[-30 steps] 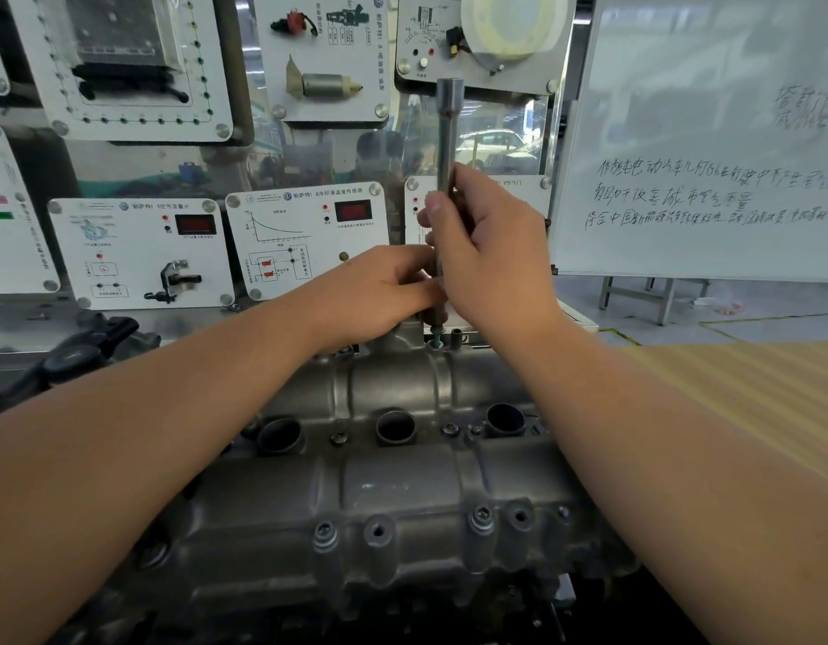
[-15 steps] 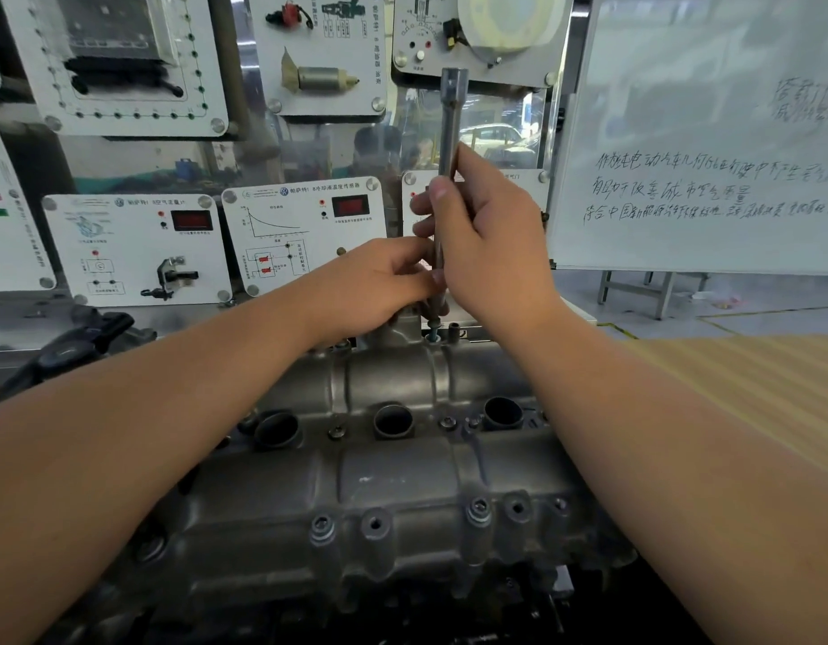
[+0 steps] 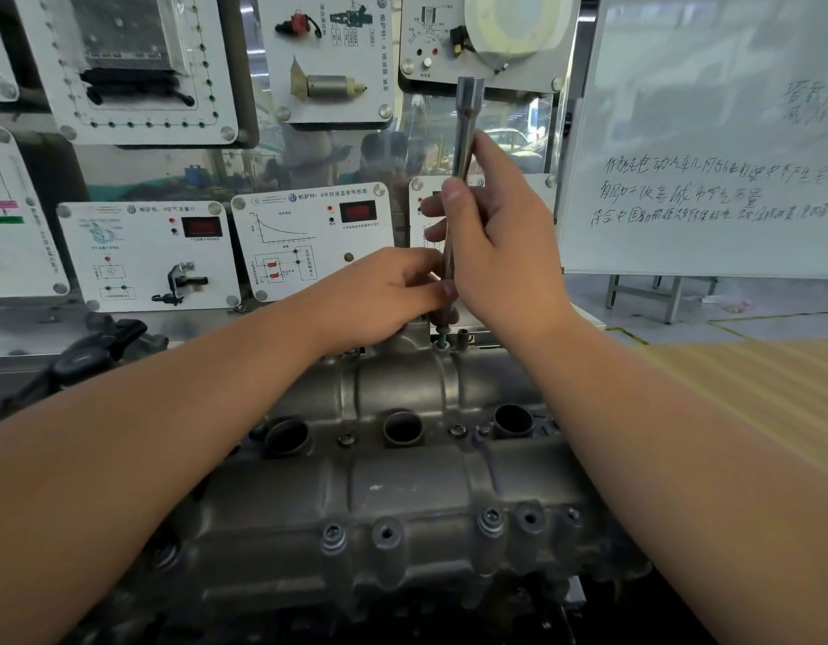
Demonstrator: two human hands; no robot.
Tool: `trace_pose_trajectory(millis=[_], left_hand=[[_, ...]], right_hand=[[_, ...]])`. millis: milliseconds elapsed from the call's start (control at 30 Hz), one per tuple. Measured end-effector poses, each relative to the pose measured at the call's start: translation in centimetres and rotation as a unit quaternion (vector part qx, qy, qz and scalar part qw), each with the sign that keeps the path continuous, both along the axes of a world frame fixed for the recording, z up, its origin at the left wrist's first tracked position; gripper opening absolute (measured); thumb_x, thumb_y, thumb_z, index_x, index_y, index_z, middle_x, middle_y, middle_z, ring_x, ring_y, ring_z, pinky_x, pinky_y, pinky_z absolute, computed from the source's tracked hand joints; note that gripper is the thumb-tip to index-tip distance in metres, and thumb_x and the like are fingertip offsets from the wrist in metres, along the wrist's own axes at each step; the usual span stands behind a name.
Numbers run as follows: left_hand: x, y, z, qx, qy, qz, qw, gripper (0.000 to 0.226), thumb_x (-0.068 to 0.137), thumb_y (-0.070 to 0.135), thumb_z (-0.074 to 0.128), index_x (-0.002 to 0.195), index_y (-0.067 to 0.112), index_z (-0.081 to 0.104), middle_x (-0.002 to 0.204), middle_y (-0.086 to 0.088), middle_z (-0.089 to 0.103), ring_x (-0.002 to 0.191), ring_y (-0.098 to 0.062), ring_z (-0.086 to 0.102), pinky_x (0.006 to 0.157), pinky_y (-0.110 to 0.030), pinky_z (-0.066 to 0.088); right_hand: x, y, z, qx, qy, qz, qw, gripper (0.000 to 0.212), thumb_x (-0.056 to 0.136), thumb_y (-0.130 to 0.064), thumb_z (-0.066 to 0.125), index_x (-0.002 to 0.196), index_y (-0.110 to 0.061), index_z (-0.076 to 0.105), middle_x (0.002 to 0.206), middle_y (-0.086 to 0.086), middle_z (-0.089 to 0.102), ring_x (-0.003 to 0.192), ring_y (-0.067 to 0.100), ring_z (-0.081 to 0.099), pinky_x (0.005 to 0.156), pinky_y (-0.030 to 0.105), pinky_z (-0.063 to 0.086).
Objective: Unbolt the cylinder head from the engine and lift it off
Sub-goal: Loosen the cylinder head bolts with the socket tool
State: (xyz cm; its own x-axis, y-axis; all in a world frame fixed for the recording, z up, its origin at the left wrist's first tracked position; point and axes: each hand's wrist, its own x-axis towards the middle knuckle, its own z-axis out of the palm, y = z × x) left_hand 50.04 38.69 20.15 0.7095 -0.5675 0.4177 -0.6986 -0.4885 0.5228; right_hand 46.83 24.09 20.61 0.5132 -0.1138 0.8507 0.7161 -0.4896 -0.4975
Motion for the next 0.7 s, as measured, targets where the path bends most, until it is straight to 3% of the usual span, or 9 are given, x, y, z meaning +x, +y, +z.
trace_pose_trajectory(millis=[67,133,200,267,367,433,500,600,700], left_hand=[[-0.11,-0.02,0.12,0.006,-0.011,0.005,1.0,0.023,0.101,0.034,0.061,0.115,0.018,0.068,0.092,0.012,0.076,0.084,-0.008,0.071,0.081,-0.039,0.056],[-0.13,-0.19,0.19,0.017,-0.018,0.014,1.0,0.024,0.099,0.036,0.064,0.114,0.017,0.066,0.092,0.01,0.076,0.085,-0.015,0.072,0.082,-0.046,0.056],[-0.14,-0.31,0.19,0.024,-0.018,0.017,0.999,0.025,0.097,0.036,0.065,0.113,0.016,0.066,0.097,0.003,0.076,0.093,-0.023,0.071,0.088,-0.051,0.055],[-0.03,-0.25,0.1,0.016,-0.013,0.011,1.0,0.024,0.098,0.036,0.064,0.113,0.017,0.066,0.096,0.003,0.076,0.088,-0.017,0.071,0.087,-0.047,0.056],[-0.11,-0.17,0.0,-0.006,0.003,0.0,1.0,0.022,0.102,0.035,0.057,0.117,0.021,0.066,0.093,0.005,0.076,0.072,-0.01,0.067,0.072,-0.035,0.054],[-0.15,-0.11,0.03,0.001,-0.003,0.001,1.0,0.022,0.103,0.035,0.057,0.115,0.02,0.067,0.091,0.002,0.075,0.067,-0.015,0.063,0.068,-0.04,0.054],[-0.13,-0.07,0.09,0.011,-0.015,0.009,1.0,0.022,0.101,0.038,0.059,0.112,0.02,0.068,0.088,0.004,0.075,0.069,-0.021,0.065,0.074,-0.049,0.056],[-0.01,-0.17,0.06,0.017,-0.025,0.01,1.0,0.021,0.098,0.042,0.063,0.111,0.025,0.067,0.091,0.009,0.075,0.082,-0.017,0.071,0.082,-0.048,0.057],[0.18,-0.08,-0.1,0.005,-0.02,0.004,1.0,0.022,0.098,0.041,0.064,0.109,0.022,0.067,0.087,0.005,0.074,0.074,-0.011,0.067,0.073,-0.045,0.055]], right_hand=[[0.12,0.06,-0.19,0.005,0.004,0.009,1.0,0.051,0.105,-0.029,0.049,0.153,-0.015,0.038,0.089,-0.017,0.07,0.08,0.0,0.068,0.075,0.019,0.054],[0.13,0.12,-0.19,0.0,-0.009,0.004,1.0,0.046,0.102,-0.031,0.056,0.145,-0.016,0.049,0.087,-0.014,0.068,0.078,0.001,0.066,0.073,0.018,0.052],[0.16,0.06,-0.14,-0.009,-0.043,-0.018,0.999,0.023,0.1,-0.028,0.059,0.118,-0.015,0.064,0.078,-0.015,0.064,0.073,0.003,0.061,0.067,0.015,0.047],[0.13,0.0,-0.11,-0.013,-0.047,-0.03,0.998,0.019,0.101,-0.026,0.054,0.098,-0.011,0.065,0.072,-0.008,0.063,0.07,0.009,0.059,0.064,0.021,0.047],[0.08,-0.08,-0.08,-0.014,-0.018,-0.012,1.0,0.026,0.104,-0.026,0.046,0.114,-0.01,0.063,0.083,-0.006,0.07,0.076,0.01,0.066,0.073,0.036,0.054],[-0.06,0.01,-0.14,-0.004,-0.006,0.002,1.0,0.039,0.105,-0.027,0.045,0.143,-0.017,0.05,0.087,-0.016,0.07,0.079,0.005,0.068,0.076,0.028,0.056],[-0.06,0.02,-0.33,0.003,-0.007,0.016,1.0,0.049,0.105,-0.028,0.048,0.152,-0.019,0.04,0.088,-0.018,0.07,0.078,0.004,0.068,0.075,0.023,0.055],[-0.04,0.15,-0.32,-0.005,-0.031,0.007,0.999,0.038,0.1,-0.028,0.06,0.136,-0.014,0.056,0.085,-0.013,0.069,0.076,0.001,0.064,0.071,0.016,0.051],[-0.09,0.02,-0.2,-0.016,-0.054,-0.021,0.998,0.018,0.101,-0.023,0.057,0.107,-0.009,0.067,0.078,-0.011,0.066,0.073,0.001,0.061,0.067,0.017,0.048]])
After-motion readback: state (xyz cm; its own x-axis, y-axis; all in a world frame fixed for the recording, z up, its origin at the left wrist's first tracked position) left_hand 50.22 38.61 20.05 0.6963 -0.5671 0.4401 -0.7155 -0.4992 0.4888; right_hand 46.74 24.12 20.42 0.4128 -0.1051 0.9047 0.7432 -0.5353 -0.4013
